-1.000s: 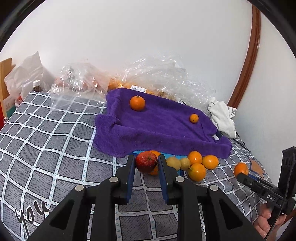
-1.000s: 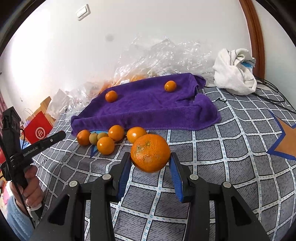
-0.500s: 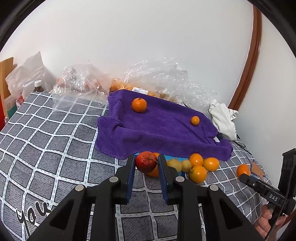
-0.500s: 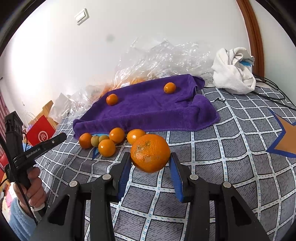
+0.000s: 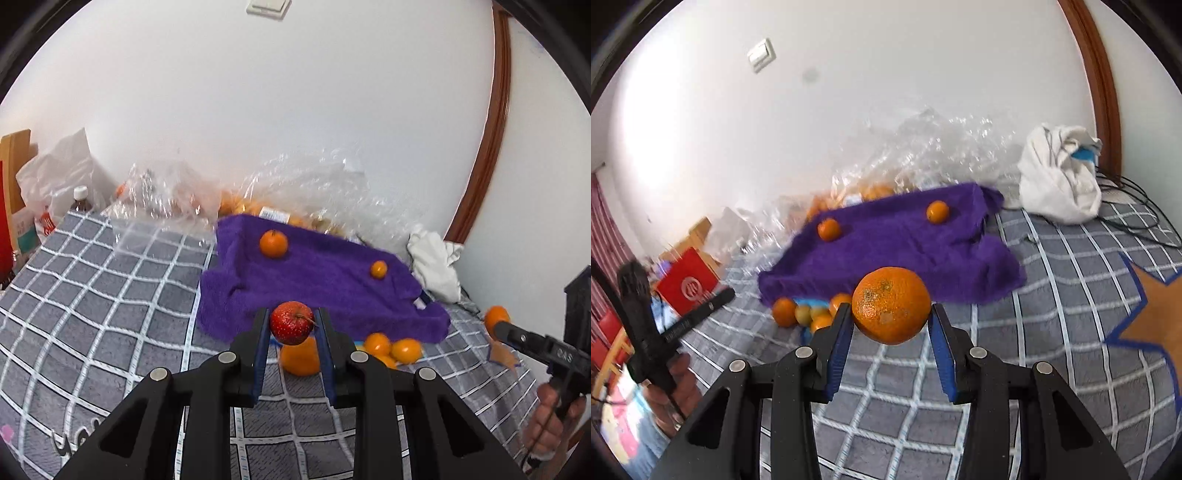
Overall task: Organize fruits
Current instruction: 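Lift the red apple with the left tool while the right tool lifts a large orange, then lower the orange onto the towel with the right tool while the left tool lowers the apple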
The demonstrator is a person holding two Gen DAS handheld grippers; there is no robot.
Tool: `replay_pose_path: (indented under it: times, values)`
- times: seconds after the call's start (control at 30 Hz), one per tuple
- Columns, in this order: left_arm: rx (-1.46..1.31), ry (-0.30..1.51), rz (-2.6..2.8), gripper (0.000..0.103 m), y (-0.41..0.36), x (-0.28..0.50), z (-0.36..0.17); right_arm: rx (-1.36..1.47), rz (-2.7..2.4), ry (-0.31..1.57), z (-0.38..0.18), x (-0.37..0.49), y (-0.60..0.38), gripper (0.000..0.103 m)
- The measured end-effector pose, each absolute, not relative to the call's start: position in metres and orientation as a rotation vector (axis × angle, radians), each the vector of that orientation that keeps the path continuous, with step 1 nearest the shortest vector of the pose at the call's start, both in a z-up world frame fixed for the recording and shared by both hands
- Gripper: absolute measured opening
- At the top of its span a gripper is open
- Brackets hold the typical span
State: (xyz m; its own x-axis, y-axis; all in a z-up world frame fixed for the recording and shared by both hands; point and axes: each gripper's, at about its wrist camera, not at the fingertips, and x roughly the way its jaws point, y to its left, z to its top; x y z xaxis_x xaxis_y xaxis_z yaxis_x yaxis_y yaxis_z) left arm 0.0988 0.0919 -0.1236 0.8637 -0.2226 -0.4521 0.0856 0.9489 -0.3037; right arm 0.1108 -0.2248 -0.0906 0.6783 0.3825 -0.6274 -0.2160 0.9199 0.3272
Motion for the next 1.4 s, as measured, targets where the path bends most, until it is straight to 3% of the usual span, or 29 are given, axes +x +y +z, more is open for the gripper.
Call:
replay_pose_path:
  times: [0.27,0.57,0.87,1.03,1.4]
  values:
    - [-0.25,0.456,-0.17,0.023,0.092,0.106,-0.067,0.182,0.328,0.678,-0.06,0.152,-0.218,0.042]
    - [-0.26,0.46,-0.165,0.023,0.075,0.171,-0.046,0.186,0.334,0.656,-0.041,0.217,-0.206,0.042]
    - [-0.293,0.529,-0.145,0.023,0.06,0.254,-0.087,0.179,0.261,0.75,-0.093,0.259,-0.212,0.042]
    - [-0.348,0.593,-0.152,0.023,0.069,0.264,-0.127,0.095,0.23,0.839,-0.129,0.271,-0.205,0.042]
    - [-0.295,0.656,-0.064,0.023,0.073,0.27,-0.149,0.018,0.193,0.903,-0.167,0.284,-0.197,0.042]
